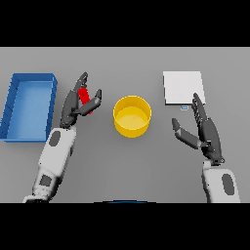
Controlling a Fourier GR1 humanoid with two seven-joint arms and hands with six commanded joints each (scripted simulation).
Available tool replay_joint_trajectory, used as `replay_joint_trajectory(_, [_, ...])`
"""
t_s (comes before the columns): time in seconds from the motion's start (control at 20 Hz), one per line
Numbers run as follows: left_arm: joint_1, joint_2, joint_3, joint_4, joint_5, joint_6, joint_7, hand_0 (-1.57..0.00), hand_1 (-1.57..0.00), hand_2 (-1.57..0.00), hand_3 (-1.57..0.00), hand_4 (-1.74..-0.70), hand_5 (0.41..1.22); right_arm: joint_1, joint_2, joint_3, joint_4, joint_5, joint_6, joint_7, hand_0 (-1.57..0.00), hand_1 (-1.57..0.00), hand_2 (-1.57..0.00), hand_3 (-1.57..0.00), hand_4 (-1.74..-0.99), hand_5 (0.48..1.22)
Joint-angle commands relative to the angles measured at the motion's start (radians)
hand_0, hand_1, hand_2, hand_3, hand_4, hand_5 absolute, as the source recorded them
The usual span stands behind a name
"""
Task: Pick up the red beaker and tilt it to pour out 1 green nut into yellow bowl. Pick up the yellow bowl and place it on the metallic measuring scale.
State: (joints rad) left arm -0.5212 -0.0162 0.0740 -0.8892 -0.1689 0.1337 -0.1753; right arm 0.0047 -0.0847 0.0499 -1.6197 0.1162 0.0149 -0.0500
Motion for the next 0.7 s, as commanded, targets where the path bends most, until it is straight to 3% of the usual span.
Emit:
replay_joint_trajectory(0.0, [-0.006, -0.005, 0.008, 0.014, 0.006, 0.003, -0.015, -0.34, -0.31, -0.32, -0.24, -1.39, 0.765, -0.004, -0.003, 0.0, -0.003, 0.006, -0.004, 0.007, 0.0, 0.0, 0.0, 0.0, -1.294, 0.645])
replay_joint_trajectory(0.05, [-0.013, -0.011, 0.021, 0.023, 0.019, 0.006, -0.028, -0.58, -0.56, -0.55, -0.42, -1.42, 0.786, 0.006, -0.009, 0.002, -0.007, 0.004, 0.004, 0.009, 0.0, 0.0, 0.0, 0.0, -1.292, 0.645])
replay_joint_trajectory(0.1, [-0.019, -0.019, 0.03, 0.035, 0.027, 0.013, -0.045, -0.78, -0.76, -0.76, -0.65, -1.42, 0.873, 0.006, -0.004, 0.006, -0.006, 0.009, 0.0, 0.015, 0.0, 0.0, 0.0, 0.0, -1.292, 0.646])
replay_joint_trajectory(0.15, [-0.03, -0.021, 0.039, 0.05, 0.034, 0.012, -0.055, -0.94, -0.92, -0.92, -0.83, -1.42, 0.943, 0.008, -0.006, 0.002, -0.01, 0.006, 0.0, 0.022, 0.0, 0.0, 0.0, 0.0, -1.29, 0.646])
replay_joint_trajectory(0.25, [-0.041, -0.018, 0.042, 0.065, 0.024, 0.025, -0.074, -1.17, -1.16, -1.15, -1.08, -1.53, 1.043, 0.023, -0.009, 0.001, -0.015, 0.001, 0.006, 0.007, 0.0, 0.0, 0.0, 0.0, -1.291, 0.649])
replay_joint_trajectory(0.4, [-0.054, -0.024, 0.03, 0.081, 0.026, 0.031, -0.098, -1.36, -1.36, -1.36, -1.18, -1.62, 1.13, 0.031, -0.003, 0.006, -0.012, 0.009, 0.001, -0.003, 0.0, 0.0, 0.0, 0.0, -1.29, 0.649])
replay_joint_trajectory(0.5, [-0.054, -0.023, 0.012, 0.073, 0.015, 0.037, -0.07, -1.44, -1.43, -1.43, -1.32, -1.56, 1.163, 0.013, 0.001, 0.005, -0.002, 0.011, -0.005, 0.004, 0.0, 0.0, 0.0, 0.0, -1.287, 0.647])
replay_joint_trajectory(0.65, [-0.046, -0.013, -0.005, 0.051, -0.002, 0.032, -0.082, -1.5, -1.5, -1.5, -1.44, -1.52, 1.191, 0.019, -0.003, 0.002, -0.002, 0.007, 0.0, -0.013, 0.0, 0.0, 0.0, 0.0, -1.289, 0.65])
